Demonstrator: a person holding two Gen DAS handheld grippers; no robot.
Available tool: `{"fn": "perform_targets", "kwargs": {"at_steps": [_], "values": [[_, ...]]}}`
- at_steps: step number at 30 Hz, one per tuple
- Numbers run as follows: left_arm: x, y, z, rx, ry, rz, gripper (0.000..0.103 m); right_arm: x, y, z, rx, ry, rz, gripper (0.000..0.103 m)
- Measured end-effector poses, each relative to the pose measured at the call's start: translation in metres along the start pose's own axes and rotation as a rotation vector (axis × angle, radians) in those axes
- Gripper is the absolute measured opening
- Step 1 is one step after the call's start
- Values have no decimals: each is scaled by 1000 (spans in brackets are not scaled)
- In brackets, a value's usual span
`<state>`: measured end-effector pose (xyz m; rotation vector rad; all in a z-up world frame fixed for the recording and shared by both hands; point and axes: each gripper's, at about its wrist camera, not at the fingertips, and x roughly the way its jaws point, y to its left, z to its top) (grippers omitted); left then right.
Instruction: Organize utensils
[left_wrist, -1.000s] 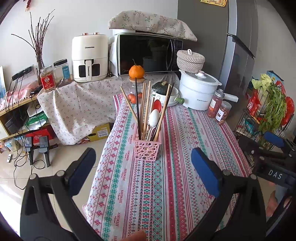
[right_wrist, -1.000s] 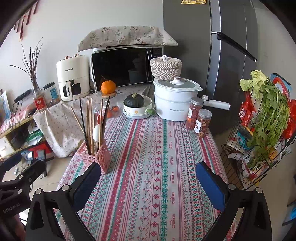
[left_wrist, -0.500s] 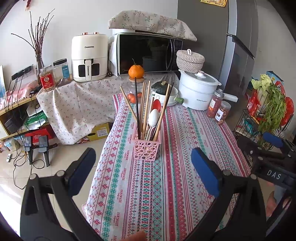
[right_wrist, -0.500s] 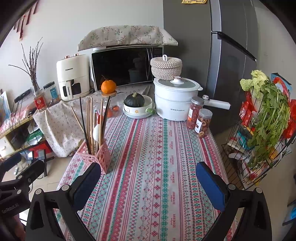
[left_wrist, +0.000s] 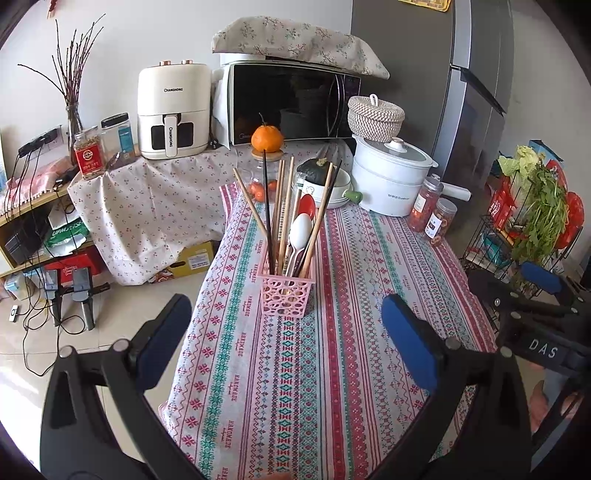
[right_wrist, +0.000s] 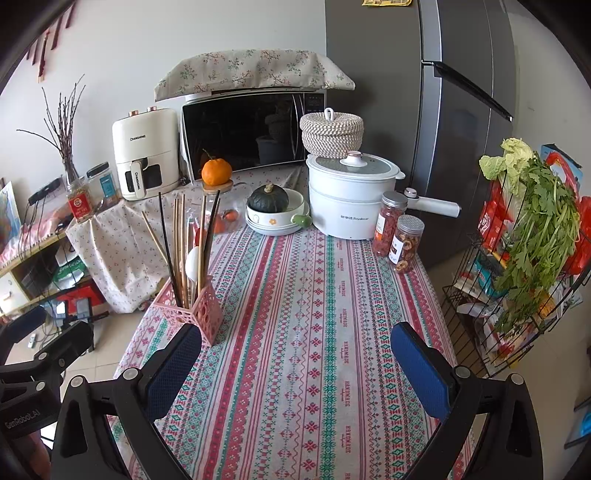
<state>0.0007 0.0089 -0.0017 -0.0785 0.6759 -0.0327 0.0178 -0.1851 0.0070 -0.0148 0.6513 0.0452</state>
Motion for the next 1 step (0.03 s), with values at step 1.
{"fn": "perform_targets", "kwargs": {"at_steps": [1], "values": [[0,1,0,-2,0,-1,102,0,0,0,0,0,0,103]]}}
